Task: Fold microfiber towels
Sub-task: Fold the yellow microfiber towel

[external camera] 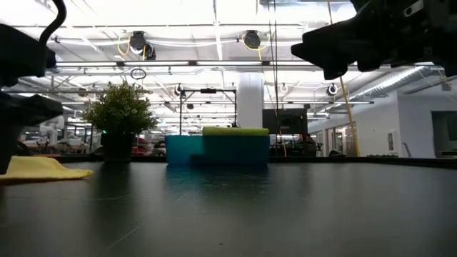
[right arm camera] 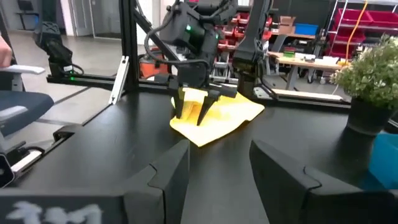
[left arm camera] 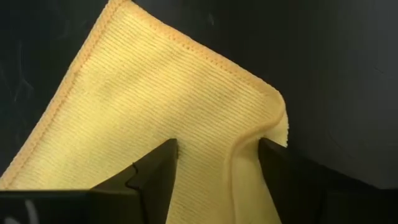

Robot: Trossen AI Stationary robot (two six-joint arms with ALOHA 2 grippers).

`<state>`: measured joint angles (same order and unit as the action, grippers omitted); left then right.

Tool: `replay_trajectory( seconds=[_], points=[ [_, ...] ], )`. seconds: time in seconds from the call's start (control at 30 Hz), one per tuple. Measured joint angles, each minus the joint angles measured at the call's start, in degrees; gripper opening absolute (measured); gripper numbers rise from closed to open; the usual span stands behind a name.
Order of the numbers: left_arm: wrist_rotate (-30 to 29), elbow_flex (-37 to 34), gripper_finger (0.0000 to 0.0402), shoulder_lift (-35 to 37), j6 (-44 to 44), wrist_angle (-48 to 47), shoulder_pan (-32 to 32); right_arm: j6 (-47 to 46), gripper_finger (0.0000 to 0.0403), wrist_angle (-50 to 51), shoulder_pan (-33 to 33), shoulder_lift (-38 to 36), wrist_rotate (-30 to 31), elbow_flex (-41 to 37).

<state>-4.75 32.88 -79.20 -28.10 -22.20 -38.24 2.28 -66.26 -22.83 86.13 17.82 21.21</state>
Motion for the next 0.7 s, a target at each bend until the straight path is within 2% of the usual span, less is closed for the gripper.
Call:
replay_trajectory(
  seconds=[0.1, 0.17, 0.27, 0.33, 0.37, 0.53, 0.7],
  points=[
    [0.02, 0.02, 0.0206, -0.24, 0.50, -0.08, 0.02, 0.15, 0.0160, -0.52, 0.23, 0.00, 0.01, 0.00],
    [0.07, 0.01, 0.0171, -0.24, 1.85, -0.06, 0.06, 0.12, 0.0160, -1.68, 0.53, 0.00, 0.15, 0.00],
    [0.33, 0.56, 0.0094, -0.26, 5.64, -0.35, 0.25, -2.39, 0.0160, -0.23, 1.68, 0.37, 3.02, 1.48],
    [0.46, 1.68, 0.0035, -0.33, 8.15, -0.62, 1.13, -3.41, 0.0160, 4.18, 2.85, 1.49, 2.52, 4.01],
    [0.46, 2.74, 0.0019, -0.31, 9.23, -1.24, 1.86, -3.20, 0.0160, 6.96, 3.30, 2.48, 1.14, 5.80],
    [-2.58, 9.61, 0.0008, 0.57, 15.76, -7.61, 4.67, 3.19, 0.0160, 14.79, 4.06, 11.09, -4.49, 17.66],
    [-6.04, 13.67, 0.0007, 1.71, 20.93, -8.50, 6.18, 9.53, 0.0160, 15.99, 4.07, 17.08, -4.56, 25.49]
  ],
)
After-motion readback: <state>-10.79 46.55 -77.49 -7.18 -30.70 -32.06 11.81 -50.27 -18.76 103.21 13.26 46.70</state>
